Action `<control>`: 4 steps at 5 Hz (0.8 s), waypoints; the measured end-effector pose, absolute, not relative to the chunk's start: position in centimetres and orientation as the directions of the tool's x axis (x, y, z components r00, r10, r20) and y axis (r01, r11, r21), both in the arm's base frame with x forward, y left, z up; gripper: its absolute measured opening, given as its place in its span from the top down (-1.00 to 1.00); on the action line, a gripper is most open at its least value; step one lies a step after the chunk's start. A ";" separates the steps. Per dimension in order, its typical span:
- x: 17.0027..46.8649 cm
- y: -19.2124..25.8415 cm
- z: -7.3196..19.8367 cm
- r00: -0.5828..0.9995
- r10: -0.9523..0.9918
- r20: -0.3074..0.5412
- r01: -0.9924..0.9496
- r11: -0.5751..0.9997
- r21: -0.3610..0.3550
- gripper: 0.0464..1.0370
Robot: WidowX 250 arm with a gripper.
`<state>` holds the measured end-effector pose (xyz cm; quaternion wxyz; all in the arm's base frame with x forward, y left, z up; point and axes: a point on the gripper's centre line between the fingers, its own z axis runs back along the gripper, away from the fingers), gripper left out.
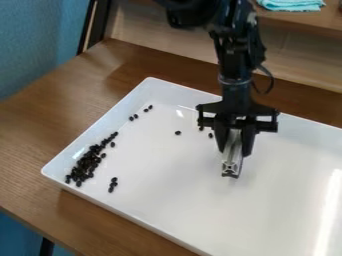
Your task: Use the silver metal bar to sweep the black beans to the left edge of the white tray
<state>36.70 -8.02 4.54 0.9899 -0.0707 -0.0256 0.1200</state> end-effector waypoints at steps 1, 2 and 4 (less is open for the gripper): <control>38.3 -8.0 3.3 0.965 0.262 0.028 -0.256 0.958 -0.127 0.30; 38.6 -6.7 2.9 0.956 0.292 0.026 -0.287 0.951 -0.116 0.30; 36.7 -2.8 2.6 0.941 0.335 0.054 -0.326 0.936 -0.131 0.30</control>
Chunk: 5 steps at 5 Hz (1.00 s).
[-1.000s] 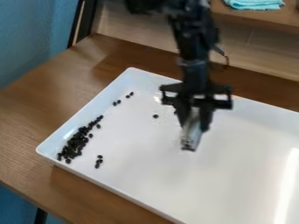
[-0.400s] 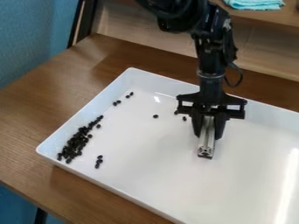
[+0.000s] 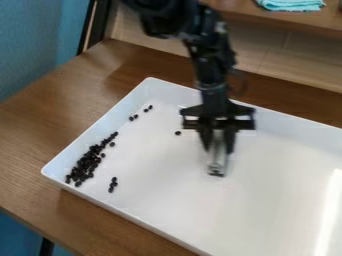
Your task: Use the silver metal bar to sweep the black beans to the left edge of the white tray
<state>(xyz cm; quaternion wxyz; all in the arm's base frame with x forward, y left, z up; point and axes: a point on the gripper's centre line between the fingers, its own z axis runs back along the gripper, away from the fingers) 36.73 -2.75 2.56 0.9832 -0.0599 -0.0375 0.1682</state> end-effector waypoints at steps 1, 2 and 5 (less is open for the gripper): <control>35.3 0.3 2.6 0.933 0.357 0.030 -0.349 0.925 -0.150 0.30; 34.5 3.3 2.5 0.925 0.380 0.020 -0.373 0.915 -0.152 0.30; 29.1 8.2 3.7 0.930 0.368 -0.013 -0.366 0.920 -0.142 0.30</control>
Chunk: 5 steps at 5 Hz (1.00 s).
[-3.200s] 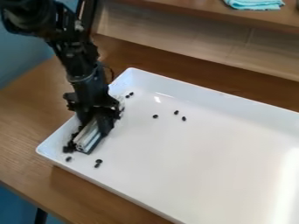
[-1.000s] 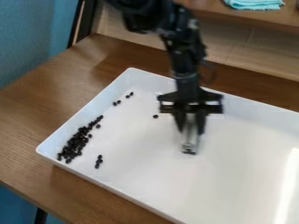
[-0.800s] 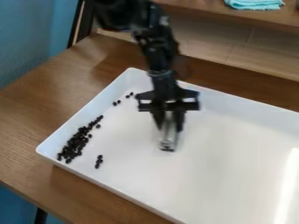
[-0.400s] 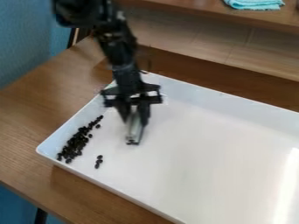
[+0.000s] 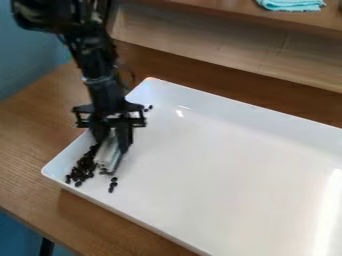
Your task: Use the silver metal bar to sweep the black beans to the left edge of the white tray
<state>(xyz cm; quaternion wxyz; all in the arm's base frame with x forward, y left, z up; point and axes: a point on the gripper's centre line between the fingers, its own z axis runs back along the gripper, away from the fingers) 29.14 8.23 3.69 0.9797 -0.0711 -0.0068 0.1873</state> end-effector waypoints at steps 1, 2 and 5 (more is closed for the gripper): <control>28.2 6.5 6.9 0.943 0.332 0.008 -0.321 0.918 -0.232 0.30; 27.7 4.2 9.4 0.956 0.293 -0.008 -0.281 0.908 -0.310 0.30; 27.9 2.4 2.8 0.981 0.192 0.038 -0.183 0.970 -0.162 0.30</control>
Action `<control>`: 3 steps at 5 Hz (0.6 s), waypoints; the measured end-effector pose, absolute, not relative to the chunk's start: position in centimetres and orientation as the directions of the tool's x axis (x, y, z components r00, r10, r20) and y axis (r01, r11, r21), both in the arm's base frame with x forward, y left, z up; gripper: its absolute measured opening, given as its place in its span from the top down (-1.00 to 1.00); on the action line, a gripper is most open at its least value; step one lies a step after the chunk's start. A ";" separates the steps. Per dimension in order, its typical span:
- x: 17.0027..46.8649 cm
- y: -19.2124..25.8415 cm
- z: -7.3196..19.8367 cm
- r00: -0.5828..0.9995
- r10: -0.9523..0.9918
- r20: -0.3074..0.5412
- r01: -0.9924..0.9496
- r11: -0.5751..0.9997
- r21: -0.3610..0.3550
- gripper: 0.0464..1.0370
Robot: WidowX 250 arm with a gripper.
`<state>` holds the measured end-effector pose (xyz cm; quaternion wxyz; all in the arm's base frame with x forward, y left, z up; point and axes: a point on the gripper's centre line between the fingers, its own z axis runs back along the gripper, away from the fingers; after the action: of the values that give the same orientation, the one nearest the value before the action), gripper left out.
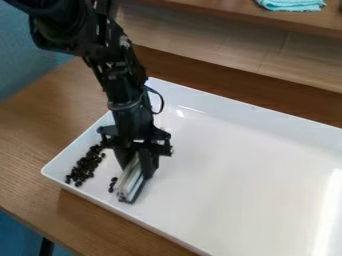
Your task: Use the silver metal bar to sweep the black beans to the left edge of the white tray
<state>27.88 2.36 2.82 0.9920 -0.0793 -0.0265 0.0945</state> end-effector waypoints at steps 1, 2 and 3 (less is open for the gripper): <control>27.5 3.2 2.5 0.979 0.191 0.074 -0.179 0.974 -0.138 0.30; 27.1 4.7 2.5 0.979 0.185 0.081 -0.173 0.976 -0.130 0.30; 26.7 8.6 3.0 0.975 0.205 0.082 -0.200 0.977 -0.069 0.30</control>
<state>26.68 8.59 3.00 0.9933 -0.0304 -0.0444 0.1020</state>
